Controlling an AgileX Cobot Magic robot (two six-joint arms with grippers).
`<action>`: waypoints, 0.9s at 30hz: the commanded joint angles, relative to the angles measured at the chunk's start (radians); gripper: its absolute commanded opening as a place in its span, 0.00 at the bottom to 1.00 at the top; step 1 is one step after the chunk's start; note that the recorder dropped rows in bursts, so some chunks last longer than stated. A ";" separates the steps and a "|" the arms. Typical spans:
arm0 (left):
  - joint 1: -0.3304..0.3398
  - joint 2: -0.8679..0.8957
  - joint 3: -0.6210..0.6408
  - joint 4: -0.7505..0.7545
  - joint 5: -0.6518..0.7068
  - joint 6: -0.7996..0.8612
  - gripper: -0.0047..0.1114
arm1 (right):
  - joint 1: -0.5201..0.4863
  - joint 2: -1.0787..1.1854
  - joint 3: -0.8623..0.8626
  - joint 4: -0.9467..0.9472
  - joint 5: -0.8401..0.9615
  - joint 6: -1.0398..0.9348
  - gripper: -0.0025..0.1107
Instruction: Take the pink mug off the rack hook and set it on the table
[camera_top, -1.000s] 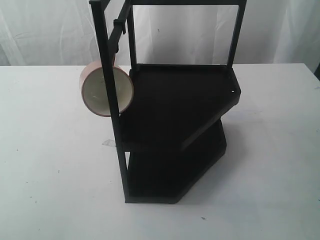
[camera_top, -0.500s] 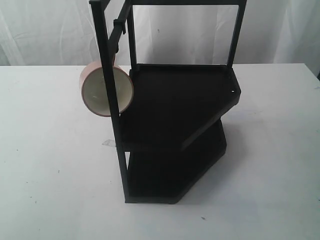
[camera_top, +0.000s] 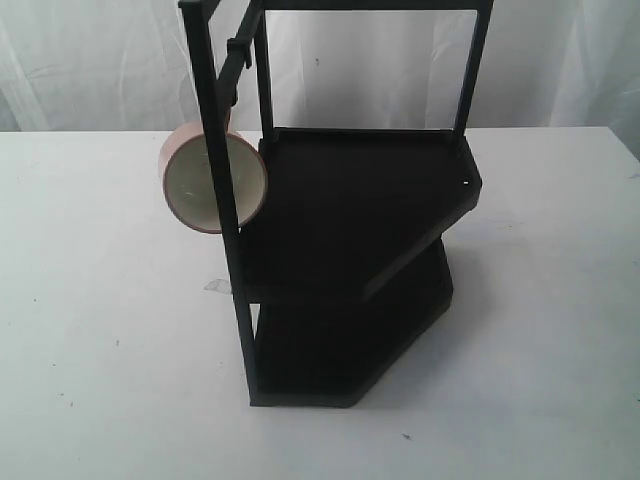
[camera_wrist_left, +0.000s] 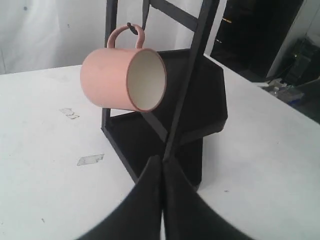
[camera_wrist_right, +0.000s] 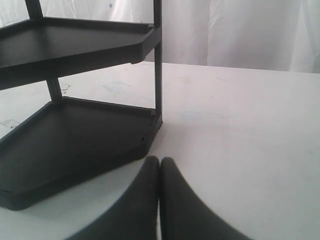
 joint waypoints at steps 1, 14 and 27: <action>-0.004 0.080 -0.017 -0.027 0.014 0.092 0.19 | -0.003 -0.006 0.005 0.002 -0.009 -0.004 0.02; -0.050 0.418 -0.017 -0.466 -0.201 0.592 0.61 | -0.003 -0.006 0.005 0.002 -0.009 -0.004 0.02; -0.147 0.784 -0.151 -0.841 -0.371 1.040 0.61 | -0.003 -0.006 0.005 0.002 -0.009 -0.004 0.02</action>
